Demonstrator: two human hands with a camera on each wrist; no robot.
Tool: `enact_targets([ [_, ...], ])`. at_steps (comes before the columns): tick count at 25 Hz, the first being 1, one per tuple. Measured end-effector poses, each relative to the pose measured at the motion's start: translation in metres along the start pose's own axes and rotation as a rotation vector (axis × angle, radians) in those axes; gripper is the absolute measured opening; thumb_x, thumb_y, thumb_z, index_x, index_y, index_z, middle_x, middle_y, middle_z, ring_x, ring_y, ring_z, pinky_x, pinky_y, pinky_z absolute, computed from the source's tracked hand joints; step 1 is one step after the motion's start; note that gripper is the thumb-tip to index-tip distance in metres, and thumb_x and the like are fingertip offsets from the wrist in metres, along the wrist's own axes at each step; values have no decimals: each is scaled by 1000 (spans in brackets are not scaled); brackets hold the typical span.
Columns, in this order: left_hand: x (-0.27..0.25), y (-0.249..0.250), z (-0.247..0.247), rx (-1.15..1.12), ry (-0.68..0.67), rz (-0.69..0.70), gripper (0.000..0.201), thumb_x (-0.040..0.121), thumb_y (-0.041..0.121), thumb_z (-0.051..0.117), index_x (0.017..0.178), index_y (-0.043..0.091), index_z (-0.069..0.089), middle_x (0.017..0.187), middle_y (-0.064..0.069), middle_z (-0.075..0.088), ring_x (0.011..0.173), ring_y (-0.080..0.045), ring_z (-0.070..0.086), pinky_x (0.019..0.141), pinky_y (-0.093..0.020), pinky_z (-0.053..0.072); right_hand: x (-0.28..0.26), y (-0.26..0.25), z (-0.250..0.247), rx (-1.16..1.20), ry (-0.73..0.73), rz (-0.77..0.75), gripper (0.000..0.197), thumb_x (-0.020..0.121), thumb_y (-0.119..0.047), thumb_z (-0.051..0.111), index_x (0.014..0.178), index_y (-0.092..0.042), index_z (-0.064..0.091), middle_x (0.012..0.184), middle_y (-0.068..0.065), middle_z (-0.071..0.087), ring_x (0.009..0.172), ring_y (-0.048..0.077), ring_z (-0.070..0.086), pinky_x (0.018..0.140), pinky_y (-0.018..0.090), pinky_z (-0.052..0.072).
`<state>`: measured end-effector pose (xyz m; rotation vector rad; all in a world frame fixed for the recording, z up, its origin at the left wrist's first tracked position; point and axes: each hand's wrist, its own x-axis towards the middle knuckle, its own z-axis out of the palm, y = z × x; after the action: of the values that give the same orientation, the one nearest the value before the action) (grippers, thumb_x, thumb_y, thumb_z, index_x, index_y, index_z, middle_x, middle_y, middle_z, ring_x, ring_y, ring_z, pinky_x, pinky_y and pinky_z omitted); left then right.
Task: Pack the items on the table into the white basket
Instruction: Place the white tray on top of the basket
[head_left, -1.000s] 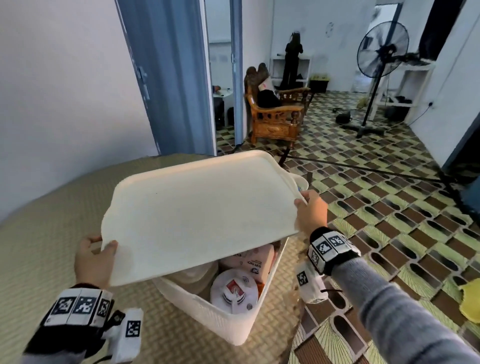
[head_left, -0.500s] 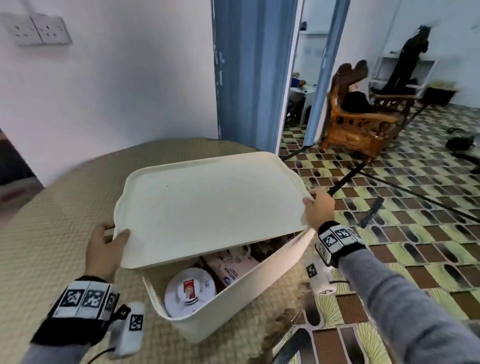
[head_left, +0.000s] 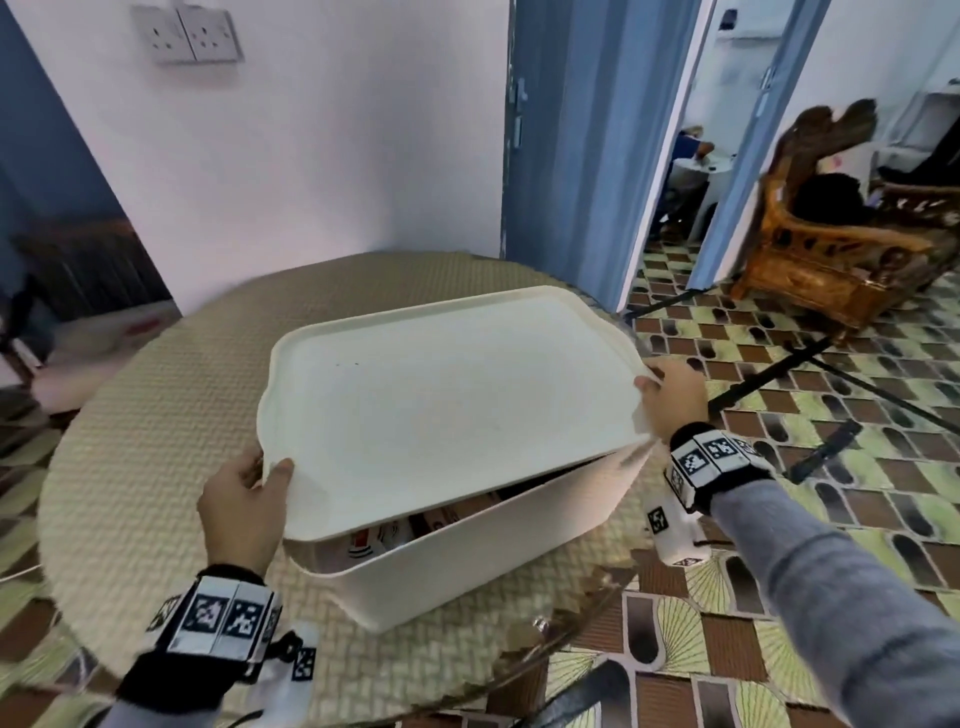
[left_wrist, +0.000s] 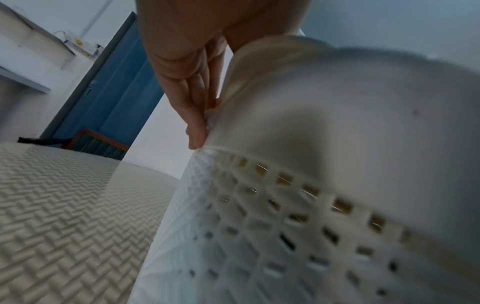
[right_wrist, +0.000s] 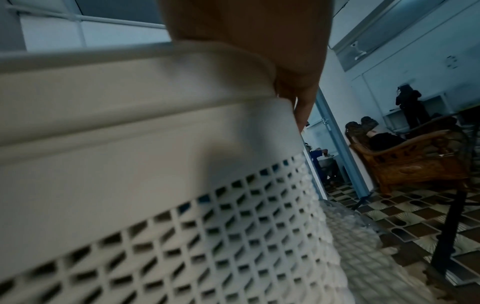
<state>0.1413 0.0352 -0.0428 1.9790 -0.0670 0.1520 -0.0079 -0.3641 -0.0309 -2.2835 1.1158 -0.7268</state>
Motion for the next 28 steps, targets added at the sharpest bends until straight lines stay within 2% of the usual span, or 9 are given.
enact_targets([
  [5,-18,-1,-3,128,-33,61,13,88,4,60,95,-4,68,74,-14,60,79,-34,57,67,-32,37,8,4,8,-150,-53,-33,14,90,-6,51,84,-3,64,88,21,61,91,39,60,80,43,48],
  [8,-30,-8,-5,198,-50,63,15,89,4,57,81,-7,62,67,-15,55,71,-34,53,59,-33,33,17,6,6,-263,-124,-62,17,90,-8,51,92,-1,66,96,23,63,94,38,60,81,42,48],
  [12,-40,-4,2,243,-49,38,21,92,1,49,108,-5,61,88,-20,62,82,-29,53,69,-33,35,23,8,1,-279,-175,-123,18,90,-11,53,97,-1,67,100,22,63,95,37,60,77,38,46],
  [15,-45,4,6,231,30,-13,39,94,5,51,132,0,50,116,-25,61,104,-36,55,86,-39,40,16,16,2,-69,-211,-94,22,94,-9,46,107,1,61,103,25,60,96,37,57,73,33,37],
  [17,-52,6,9,170,118,-124,48,94,9,54,140,3,42,125,-26,57,115,-39,52,97,-43,39,14,23,5,144,-343,-59,28,96,-7,39,118,-1,55,109,24,59,95,30,53,74,30,32],
  [21,-75,11,16,195,159,-140,46,93,12,55,138,9,44,132,-22,52,120,-38,48,102,-46,38,18,27,2,381,-486,26,39,95,-9,40,133,-4,40,122,15,51,101,22,44,82,28,33],
  [24,-107,20,26,345,110,34,62,82,41,70,136,21,46,144,-12,38,131,-30,38,108,-49,32,3,38,-2,303,-331,-234,55,88,-36,54,135,-14,35,133,11,41,122,30,40,101,46,36],
  [26,-128,22,33,435,31,97,72,65,55,78,128,31,52,149,-7,29,137,-26,29,109,-50,29,-21,49,-7,260,-326,-409,58,85,-56,59,131,-26,40,143,7,31,132,25,28,107,47,28],
  [28,-138,13,36,447,36,89,71,52,64,79,114,37,57,152,-4,21,139,-31,26,108,-54,33,-43,57,-9,291,-409,-466,60,74,-66,63,119,-31,46,153,1,14,140,21,17,111,45,23],
])
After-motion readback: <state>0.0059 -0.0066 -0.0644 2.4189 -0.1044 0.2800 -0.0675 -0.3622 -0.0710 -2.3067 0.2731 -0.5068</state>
